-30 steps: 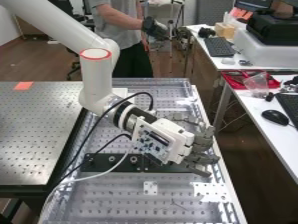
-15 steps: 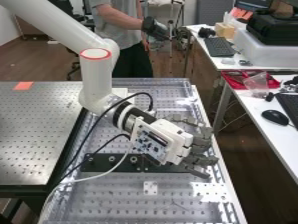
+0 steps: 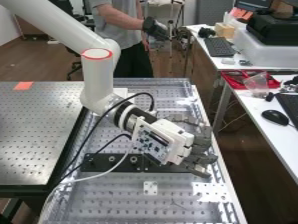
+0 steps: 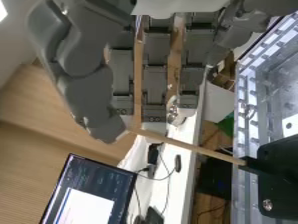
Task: Grab the chopstick and place it in the clear container
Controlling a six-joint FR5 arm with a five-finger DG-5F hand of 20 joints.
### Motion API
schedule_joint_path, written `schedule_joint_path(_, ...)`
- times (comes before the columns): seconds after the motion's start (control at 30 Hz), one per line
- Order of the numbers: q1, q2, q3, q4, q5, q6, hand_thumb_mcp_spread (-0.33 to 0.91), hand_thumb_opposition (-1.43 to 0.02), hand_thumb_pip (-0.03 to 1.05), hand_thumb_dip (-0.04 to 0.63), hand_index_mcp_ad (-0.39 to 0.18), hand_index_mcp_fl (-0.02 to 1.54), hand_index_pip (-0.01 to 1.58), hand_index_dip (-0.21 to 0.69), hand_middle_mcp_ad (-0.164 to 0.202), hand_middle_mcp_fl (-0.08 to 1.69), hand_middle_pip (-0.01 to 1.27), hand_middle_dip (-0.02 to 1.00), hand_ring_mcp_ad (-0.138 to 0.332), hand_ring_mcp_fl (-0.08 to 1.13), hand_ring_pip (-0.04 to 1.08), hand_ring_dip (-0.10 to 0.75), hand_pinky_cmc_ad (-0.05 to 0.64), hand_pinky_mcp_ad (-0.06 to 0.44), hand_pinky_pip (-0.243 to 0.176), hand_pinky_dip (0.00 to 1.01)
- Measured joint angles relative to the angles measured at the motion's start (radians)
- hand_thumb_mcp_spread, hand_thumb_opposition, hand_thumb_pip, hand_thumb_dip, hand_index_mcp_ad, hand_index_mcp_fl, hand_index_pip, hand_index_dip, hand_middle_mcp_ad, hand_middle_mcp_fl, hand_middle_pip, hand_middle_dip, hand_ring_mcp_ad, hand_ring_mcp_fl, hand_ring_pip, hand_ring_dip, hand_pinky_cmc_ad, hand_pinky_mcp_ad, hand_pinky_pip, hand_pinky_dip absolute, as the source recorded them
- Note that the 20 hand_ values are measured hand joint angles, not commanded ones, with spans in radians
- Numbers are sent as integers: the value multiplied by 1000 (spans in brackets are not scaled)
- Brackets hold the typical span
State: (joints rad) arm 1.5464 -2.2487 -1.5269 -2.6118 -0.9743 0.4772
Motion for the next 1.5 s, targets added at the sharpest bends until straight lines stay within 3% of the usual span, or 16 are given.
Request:
schedule_joint_path(0.1,1,-1,1,3,12,0,564,-915,646,267,-164,454,1443,-19,-37,714,806,623,77,599,75,513,319,40,-3,178)
schedule_joint_path(0.63,2,-3,14,11,41,-23,632,-949,579,269,-162,602,1340,-28,-35,880,696,620,75,735,91,531,351,56,2,176)
schedule_joint_path(0.97,-8,9,59,1,30,-90,632,-972,578,269,-162,653,1292,-51,-37,939,665,620,73,817,91,531,367,68,12,176)
schedule_joint_path(1.5,-36,63,181,-201,0,-187,632,-986,581,269,-162,691,1264,-51,-37,941,635,620,77,829,93,527,375,65,14,176)
